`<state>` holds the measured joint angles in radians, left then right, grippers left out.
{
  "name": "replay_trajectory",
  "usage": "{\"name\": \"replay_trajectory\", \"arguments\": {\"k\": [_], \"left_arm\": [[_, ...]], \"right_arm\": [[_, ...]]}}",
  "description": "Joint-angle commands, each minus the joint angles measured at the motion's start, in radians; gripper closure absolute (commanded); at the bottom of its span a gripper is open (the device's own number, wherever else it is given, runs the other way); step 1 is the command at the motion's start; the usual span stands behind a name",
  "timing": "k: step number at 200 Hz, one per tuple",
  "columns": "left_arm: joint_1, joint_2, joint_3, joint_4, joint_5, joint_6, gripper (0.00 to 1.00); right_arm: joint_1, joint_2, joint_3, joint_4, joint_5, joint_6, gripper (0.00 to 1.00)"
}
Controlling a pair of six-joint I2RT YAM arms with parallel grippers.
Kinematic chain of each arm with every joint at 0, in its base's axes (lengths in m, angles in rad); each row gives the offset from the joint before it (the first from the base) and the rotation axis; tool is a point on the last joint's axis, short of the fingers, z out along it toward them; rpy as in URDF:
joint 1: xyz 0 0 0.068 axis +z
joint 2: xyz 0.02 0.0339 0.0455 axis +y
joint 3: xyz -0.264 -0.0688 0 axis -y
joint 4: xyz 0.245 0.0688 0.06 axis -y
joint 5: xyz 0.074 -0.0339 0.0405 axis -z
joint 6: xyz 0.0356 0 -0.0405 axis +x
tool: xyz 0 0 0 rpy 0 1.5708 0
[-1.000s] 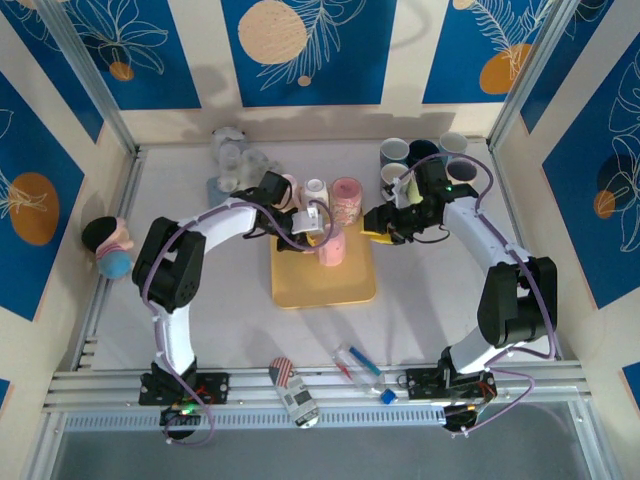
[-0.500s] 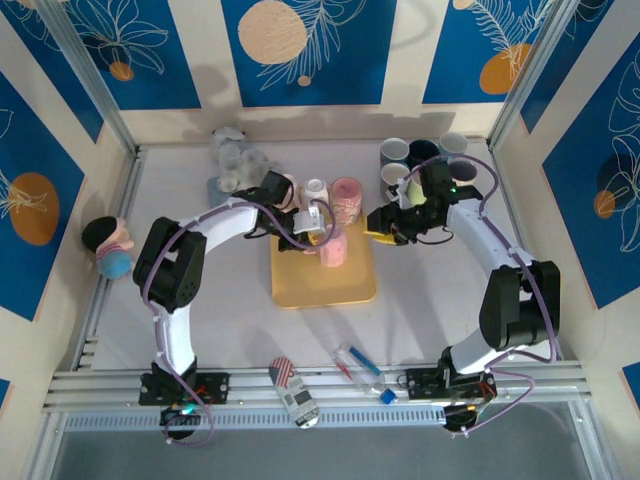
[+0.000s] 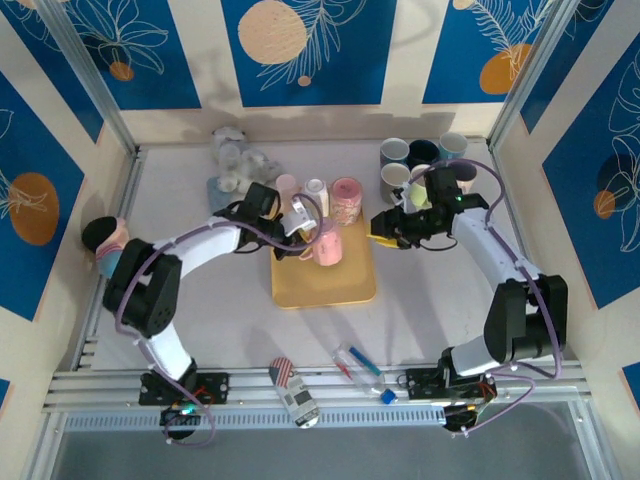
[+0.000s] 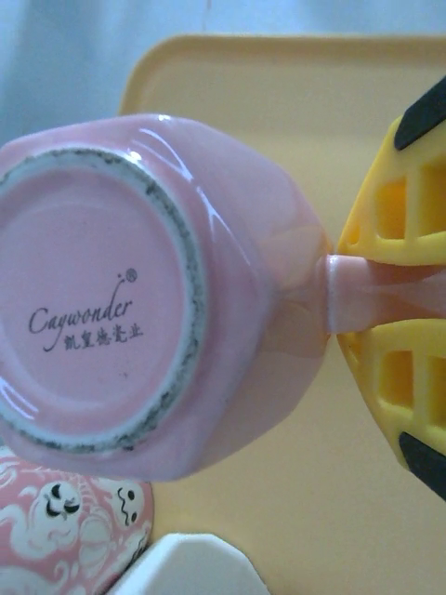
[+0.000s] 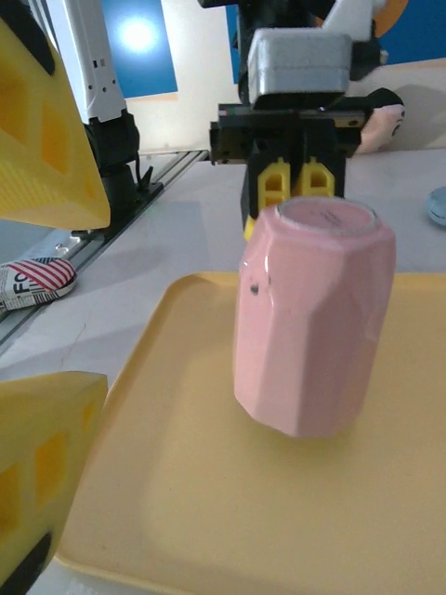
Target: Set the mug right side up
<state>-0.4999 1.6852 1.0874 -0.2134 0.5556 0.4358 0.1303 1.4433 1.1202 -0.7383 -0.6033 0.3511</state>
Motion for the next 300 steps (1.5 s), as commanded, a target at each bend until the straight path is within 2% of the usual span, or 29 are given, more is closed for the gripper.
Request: {"name": "replay_trajectory", "arguments": {"k": [1, 52, 96, 119, 149, 188, 226, 270, 300], "left_arm": [[-0.006, -0.141, -0.046, 0.204, 0.043, -0.138, 1.0], [0.022, -0.249, -0.043, 0.218, 0.038, -0.418, 1.0], [0.024, -0.359, -0.057, 0.218, -0.066, -0.63, 1.0], [0.027, -0.4, -0.042, 0.146, -0.196, -0.765, 1.0], [0.031, -0.436, -0.023, 0.087, -0.21, -0.867, 1.0], [0.041, -0.49, 0.0, 0.051, -0.251, -0.961, 1.0], [0.074, -0.529, 0.0, 0.073, -0.226, -1.037, 1.0], [0.084, -0.563, -0.089, 0.224, -0.265, -1.088, 1.0], [0.087, -0.561, -0.108, 0.306, -0.244, -1.103, 1.0]], "right_arm": [[-0.015, -0.043, -0.028, 0.033, -0.034, 0.019, 0.55], [-0.022, -0.102, -0.051, 0.113, -0.076, 0.072, 0.56], [0.002, -0.161, -0.086, 0.23, -0.142, 0.154, 0.57], [0.044, -0.17, -0.09, 0.282, -0.158, 0.177, 0.56], [0.107, -0.169, -0.103, 0.382, -0.157, 0.248, 0.57], [0.189, -0.151, -0.113, 0.478, -0.058, 0.374, 0.59], [0.231, -0.154, -0.136, 0.581, -0.005, 0.475, 0.58], [0.273, -0.146, -0.155, 0.682, 0.021, 0.619, 0.56], [0.313, -0.15, -0.152, 0.741, 0.069, 0.726, 0.54]]}}
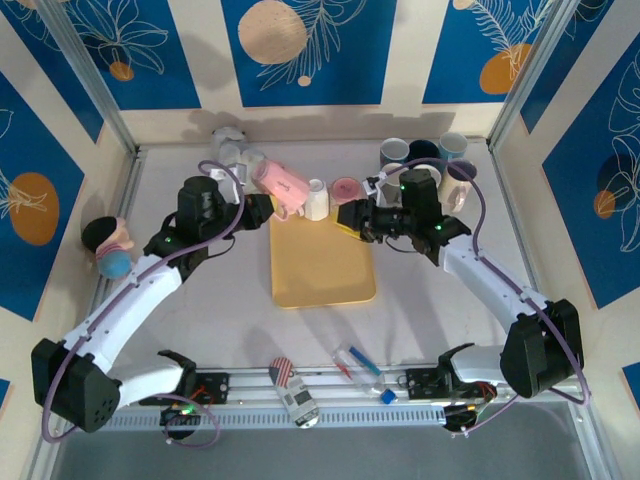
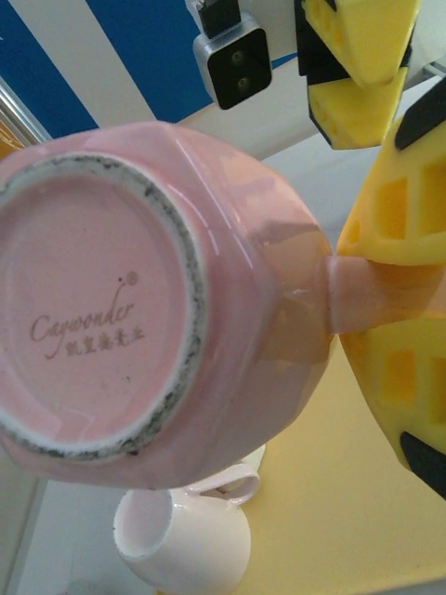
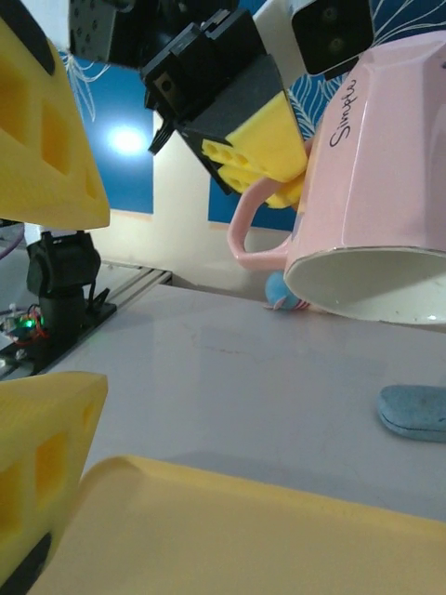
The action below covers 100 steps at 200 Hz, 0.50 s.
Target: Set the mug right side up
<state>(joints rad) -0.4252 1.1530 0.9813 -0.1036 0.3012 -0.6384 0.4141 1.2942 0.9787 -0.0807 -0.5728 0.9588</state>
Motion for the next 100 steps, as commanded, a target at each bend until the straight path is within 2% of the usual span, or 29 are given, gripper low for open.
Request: {"name": "replay_trajectory", "arguments": {"k": [1, 27, 100], "left_arm": [[0.012, -0.029, -0.003, 0.199, 0.011, -0.03, 1.0], [0.02, -0.027, -0.009, 0.256, 0.026, -0.072, 1.0], [0.055, -0.021, -0.088, 0.501, 0.015, -0.31, 1.0]], "right_arm": [[0.03, -0.001, -0.01, 0.085, 0.04, 0.122, 0.55], [0.061, -0.001, -0.004, 0.138, 0.08, 0.18, 0.55], [0.121, 0.055, 0.007, 0.305, 0.119, 0.337, 0.52]]}}
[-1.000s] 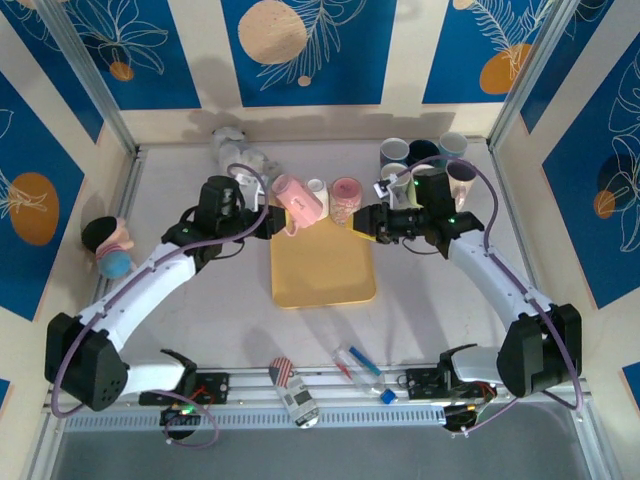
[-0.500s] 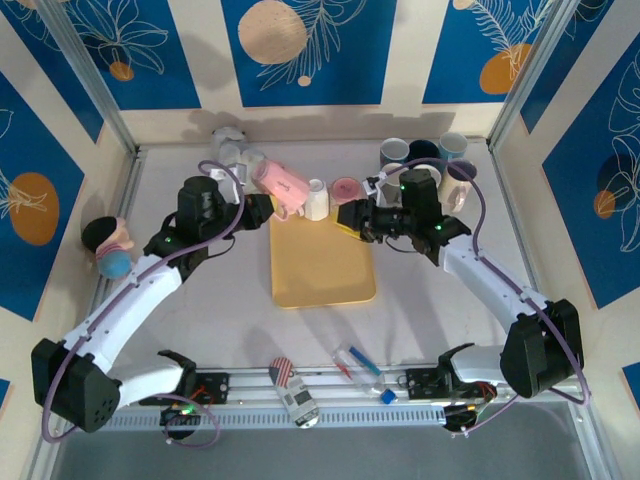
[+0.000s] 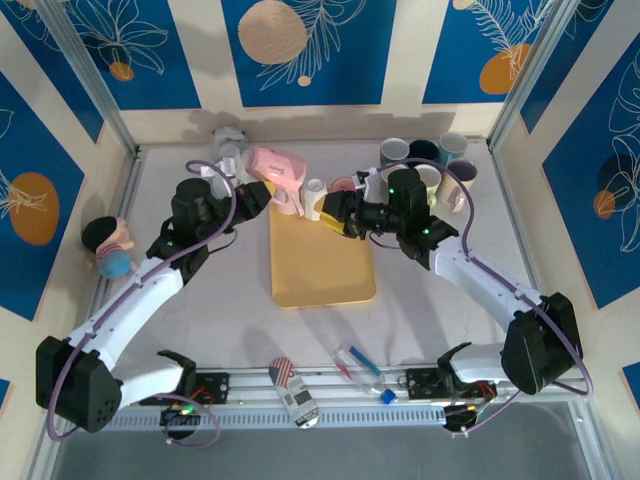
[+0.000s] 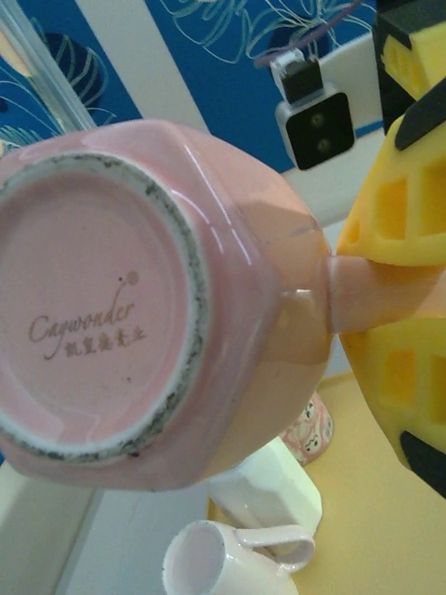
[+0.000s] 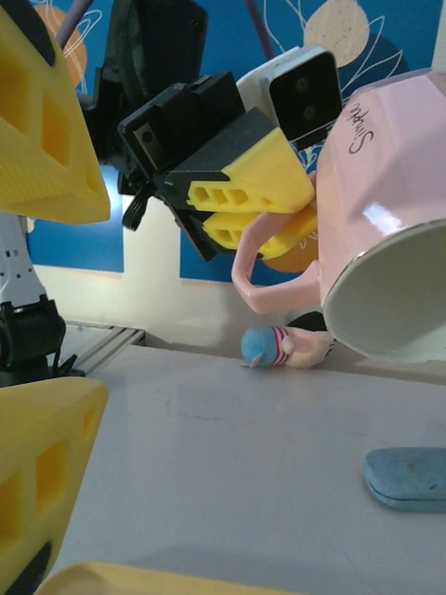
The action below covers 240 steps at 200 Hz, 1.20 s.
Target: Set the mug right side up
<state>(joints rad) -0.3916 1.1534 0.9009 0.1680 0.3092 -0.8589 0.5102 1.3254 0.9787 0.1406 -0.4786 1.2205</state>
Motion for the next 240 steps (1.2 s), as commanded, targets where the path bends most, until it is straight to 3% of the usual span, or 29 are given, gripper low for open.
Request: {"name": "replay_trajectory", "arguments": {"k": [1, 96, 240], "left_arm": [[0.021, -0.021, -0.009, 0.23, 0.008, -0.09, 1.0], [0.06, 0.01, -0.076, 0.373, 0.004, -0.242, 1.0], [0.073, 0.028, -0.152, 0.518, 0.024, -0.337, 1.0]], "right_arm": [[0.026, 0.026, 0.008, 0.085, 0.026, 0.077, 0.52], [0.092, 0.123, 0.015, 0.238, 0.111, 0.217, 0.47], [0.149, 0.277, 0.115, 0.443, 0.223, 0.335, 0.43]]}}
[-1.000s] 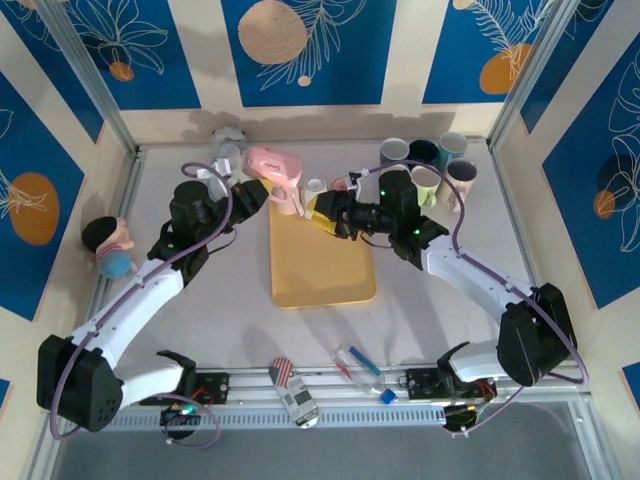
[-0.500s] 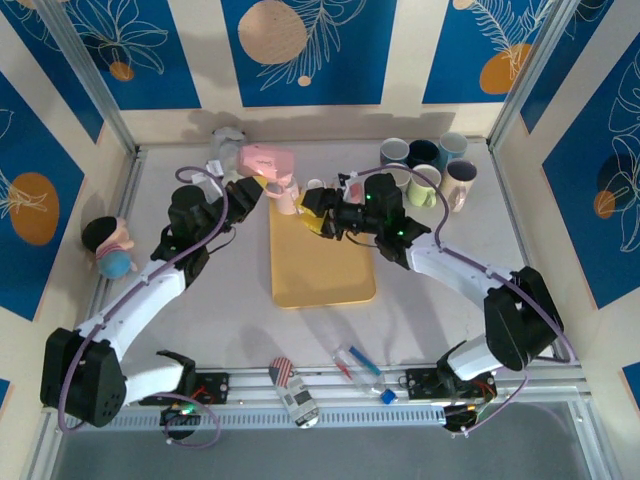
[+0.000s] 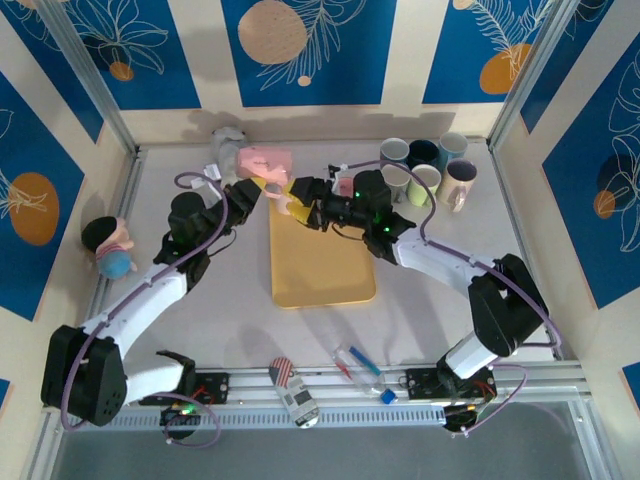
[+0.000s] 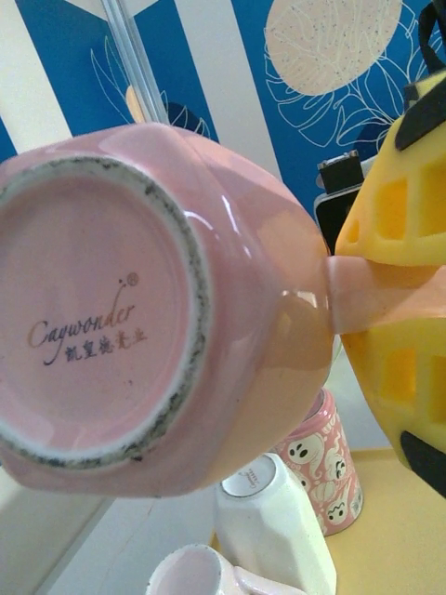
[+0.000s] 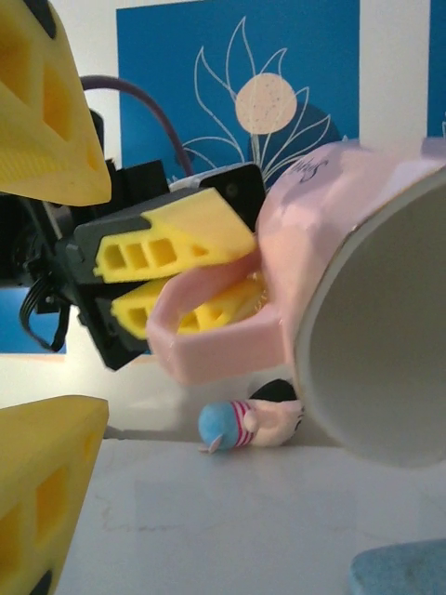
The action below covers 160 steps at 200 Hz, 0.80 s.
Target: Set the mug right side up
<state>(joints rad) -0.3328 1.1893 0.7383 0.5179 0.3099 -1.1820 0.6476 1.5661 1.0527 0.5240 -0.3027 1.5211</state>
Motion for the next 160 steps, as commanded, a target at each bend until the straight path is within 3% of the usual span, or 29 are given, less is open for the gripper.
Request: {"name": "replay_trajectory", "arguments": {"k": [1, 53, 136, 160], "left_arm": [[0.015, -0.008, 0.01, 0.169, 0.023, -0.014, 1.0], [0.016, 0.009, 0.006, 0.21, 0.027, -0.044, 1.0], [0.021, -0.05, -0.034, 0.192, 0.006, -0.056, 1.0], [0.023, -0.059, -0.039, 0.192, 0.006, -0.059, 1.0]], "right_arm": [[0.013, 0.038, 0.042, 0.06, 0.049, 0.036, 0.44], [0.044, 0.085, 0.056, 0.065, 0.096, 0.058, 0.45], [0.068, 0.177, 0.067, 0.274, 0.204, 0.126, 0.57], [0.082, 0.186, 0.075, 0.271, 0.248, 0.131, 0.65]]}}
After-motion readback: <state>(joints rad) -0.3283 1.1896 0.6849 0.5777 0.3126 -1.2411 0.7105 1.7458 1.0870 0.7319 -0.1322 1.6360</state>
